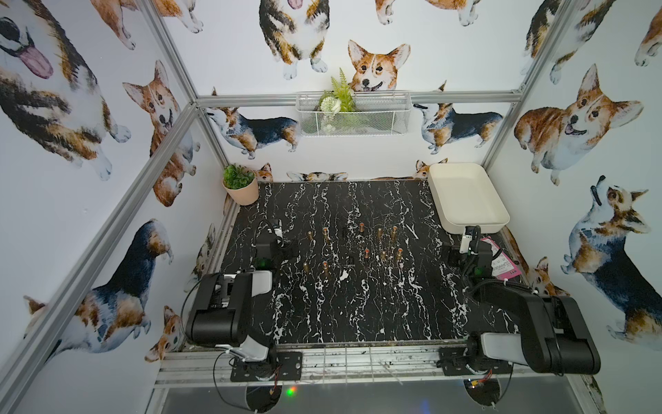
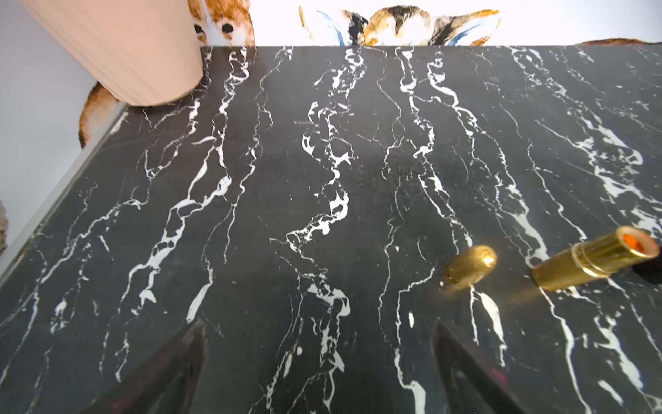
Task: Open the lipstick cap
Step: Reset both arms
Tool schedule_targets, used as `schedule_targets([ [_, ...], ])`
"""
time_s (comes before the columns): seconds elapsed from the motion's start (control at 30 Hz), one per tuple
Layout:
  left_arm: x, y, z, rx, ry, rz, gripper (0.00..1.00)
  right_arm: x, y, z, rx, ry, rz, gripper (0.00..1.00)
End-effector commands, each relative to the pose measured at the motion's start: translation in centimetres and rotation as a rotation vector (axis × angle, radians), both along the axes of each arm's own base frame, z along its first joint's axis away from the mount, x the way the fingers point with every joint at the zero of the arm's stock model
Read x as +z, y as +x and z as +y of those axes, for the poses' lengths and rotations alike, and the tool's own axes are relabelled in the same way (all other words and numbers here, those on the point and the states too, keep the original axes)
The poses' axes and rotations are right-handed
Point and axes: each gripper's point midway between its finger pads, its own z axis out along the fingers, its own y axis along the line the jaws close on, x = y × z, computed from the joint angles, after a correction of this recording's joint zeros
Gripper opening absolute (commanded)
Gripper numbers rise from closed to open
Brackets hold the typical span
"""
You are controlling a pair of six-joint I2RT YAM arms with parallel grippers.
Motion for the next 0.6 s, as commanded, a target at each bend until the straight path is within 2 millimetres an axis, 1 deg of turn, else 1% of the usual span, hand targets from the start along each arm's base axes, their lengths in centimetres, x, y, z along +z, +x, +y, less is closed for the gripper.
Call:
schedule_targets([
  [0.0,1.55,0.70,0.35,0.009,0.025,-0.072,1.00,2.53,2.59,2.18,0.132,0.016,-0.182,1.00],
  [0.07,1.10,0.08,0.13,0.000,0.023,-0.094,1.00,2.25,2.37,1.87,0.115,0.013,-0.127,1.00],
  [0.1,1.07,-0.11,-0.28,-0.020,0.035,-0.135,1.00,2.37,2.55,1.86,0.114,0.013,-0.151,1.00],
  [0.13,1.29,-0.24,-0.29,-0.010,0.042,-0.142,1.00,2.45,2.63,1.84,0.112,0.013,-0.170,1.00],
  [0.17,1.07,-0.15,-0.03,0.011,0.048,-0.118,1.00,2.37,2.55,1.76,0.107,0.012,-0.158,1.00],
  [0.23,1.15,0.06,0.00,0.014,0.052,-0.127,1.00,2.15,2.46,1.64,0.099,0.015,-0.125,1.00],
  [0.3,1.18,0.07,-0.01,0.014,0.052,-0.130,1.00,2.39,2.69,1.63,0.097,0.015,-0.155,1.00],
  [0.57,1.23,-0.15,-0.05,0.012,0.050,-0.134,1.00,2.33,2.61,1.69,0.103,0.013,-0.144,1.00],
])
